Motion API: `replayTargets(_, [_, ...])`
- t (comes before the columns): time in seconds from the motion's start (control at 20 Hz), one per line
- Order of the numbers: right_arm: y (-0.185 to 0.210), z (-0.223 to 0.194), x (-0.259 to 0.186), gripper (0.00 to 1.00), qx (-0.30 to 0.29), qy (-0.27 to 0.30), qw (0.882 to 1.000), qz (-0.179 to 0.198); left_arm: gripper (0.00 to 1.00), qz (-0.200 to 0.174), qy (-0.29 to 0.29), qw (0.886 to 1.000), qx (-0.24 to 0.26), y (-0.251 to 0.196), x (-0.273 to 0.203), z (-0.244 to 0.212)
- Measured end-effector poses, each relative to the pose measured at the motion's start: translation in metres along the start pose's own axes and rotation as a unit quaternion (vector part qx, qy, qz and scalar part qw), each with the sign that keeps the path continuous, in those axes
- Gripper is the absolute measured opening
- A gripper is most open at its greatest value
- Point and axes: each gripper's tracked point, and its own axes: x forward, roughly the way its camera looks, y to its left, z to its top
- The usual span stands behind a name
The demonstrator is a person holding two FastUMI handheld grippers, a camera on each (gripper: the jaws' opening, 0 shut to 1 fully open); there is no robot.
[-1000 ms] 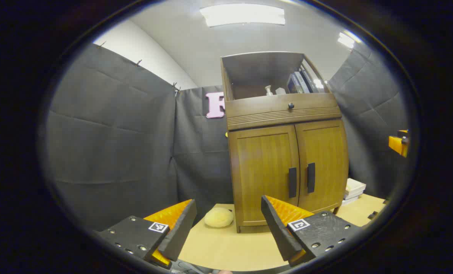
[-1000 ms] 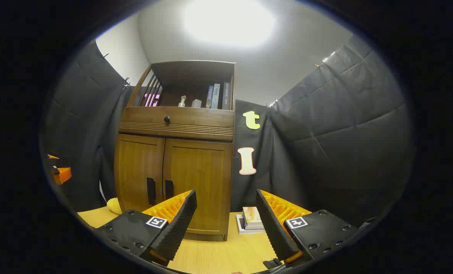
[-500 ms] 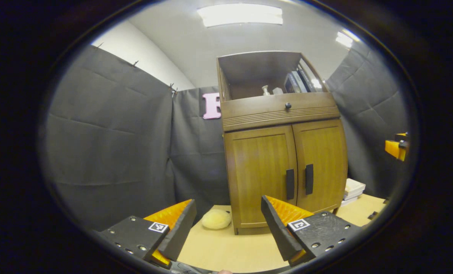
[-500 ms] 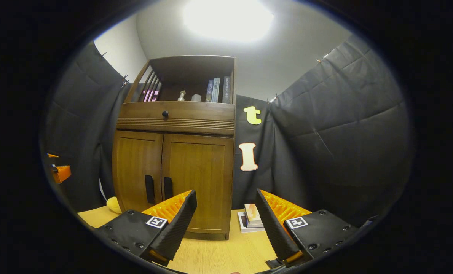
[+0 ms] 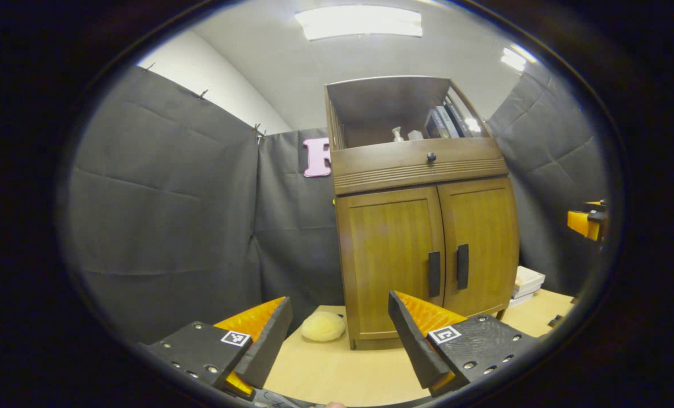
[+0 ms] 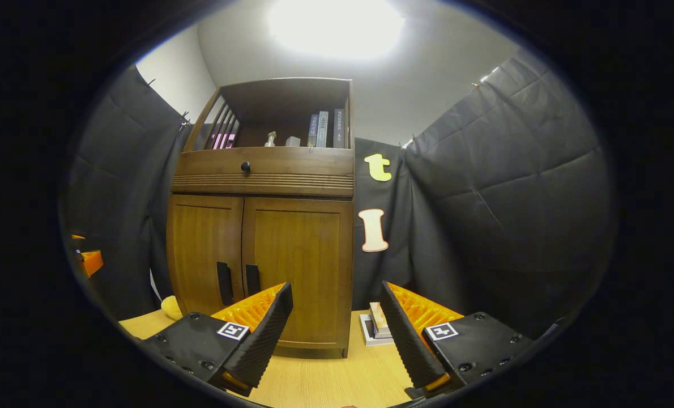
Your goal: Open the right door of the double-door shoe cabinet with the right hand, and open the left door with the left hand.
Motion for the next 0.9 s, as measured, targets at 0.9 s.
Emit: replayTargets(0.9, [0.093, -0.001, 0.088, 0.98, 0.015, 0.0, 0.997, 0.081, 1.0, 0.082, 0.005, 0.997, 0.009, 0.036, -0.032, 0.001])
